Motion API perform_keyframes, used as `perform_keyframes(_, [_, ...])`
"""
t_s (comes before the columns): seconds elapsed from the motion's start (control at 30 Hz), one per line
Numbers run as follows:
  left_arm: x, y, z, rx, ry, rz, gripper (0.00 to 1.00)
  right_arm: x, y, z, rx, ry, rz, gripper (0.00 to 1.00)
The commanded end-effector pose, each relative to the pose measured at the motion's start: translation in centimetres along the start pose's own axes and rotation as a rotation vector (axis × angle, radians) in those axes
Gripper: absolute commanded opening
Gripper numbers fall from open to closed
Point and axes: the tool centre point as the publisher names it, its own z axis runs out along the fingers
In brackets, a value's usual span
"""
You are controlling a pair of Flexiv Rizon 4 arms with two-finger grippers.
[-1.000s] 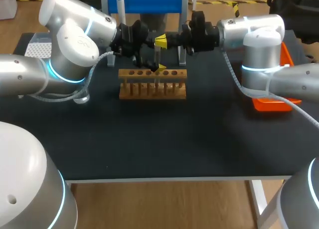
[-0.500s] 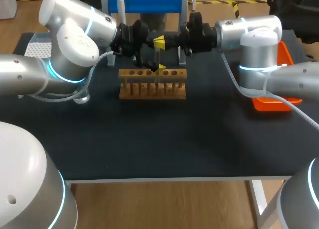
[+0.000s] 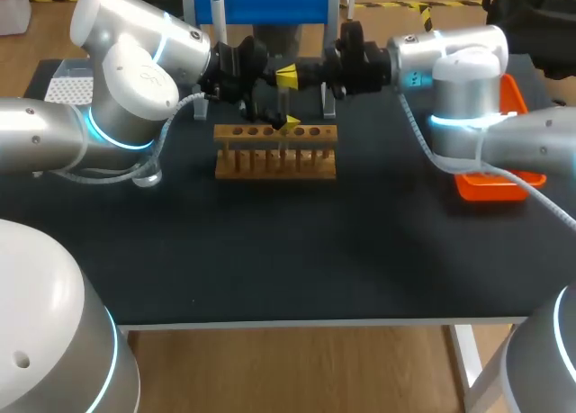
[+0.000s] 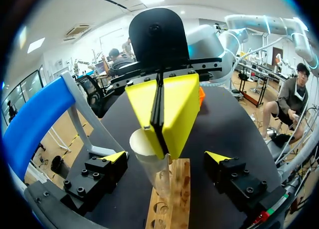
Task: Invert the test tube, pick up the pipette, mount the tip to pipette, aspirate from beaker and dispense into the tube, eject the tip, return the pipette, and cap with the stopper.
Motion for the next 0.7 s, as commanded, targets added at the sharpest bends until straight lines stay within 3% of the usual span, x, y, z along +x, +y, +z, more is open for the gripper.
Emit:
perform_keyframes(0.03, [0.0,0.1,0.0,0.004,0.001,0.001,1.00,-0.2,-0.4,0.1,-0.017,0.001,-0.020,0.00])
perform_keyframes(0.4, [0.0,0.1,0.0,0.004,0.001,0.001,1.00,0.5,3.5,-2.9,-0.072,-0.018,-0.101,0.00])
perform_keyframes(0.43, [0.0,0.1,0.0,0.004,0.001,0.001,1.00,0.6,3.7,-3.4,-0.052,-0.032,-0.131,0.22])
perform_keyframes(0.47, [0.0,0.1,0.0,0.004,0.001,0.001,1.00,0.8,3.8,-4.2,-0.027,-0.050,-0.166,0.76])
perform_keyframes(0.5, [0.0,0.1,0.0,0.004,0.001,0.001,1.00,0.9,3.9,-4.7,-0.016,-0.058,-0.181,0.92])
perform_keyframes(0.53, [0.0,0.1,0.0,0.004,0.001,0.001,1.00,1.0,4.0,-5.5,0.002,-0.068,-0.209,1.00])
perform_keyframes(0.7, [0.0,0.1,0.0,0.004,0.001,0.001,1.00,1.6,3.9,-9.2,0.058,-0.110,-0.270,1.00])
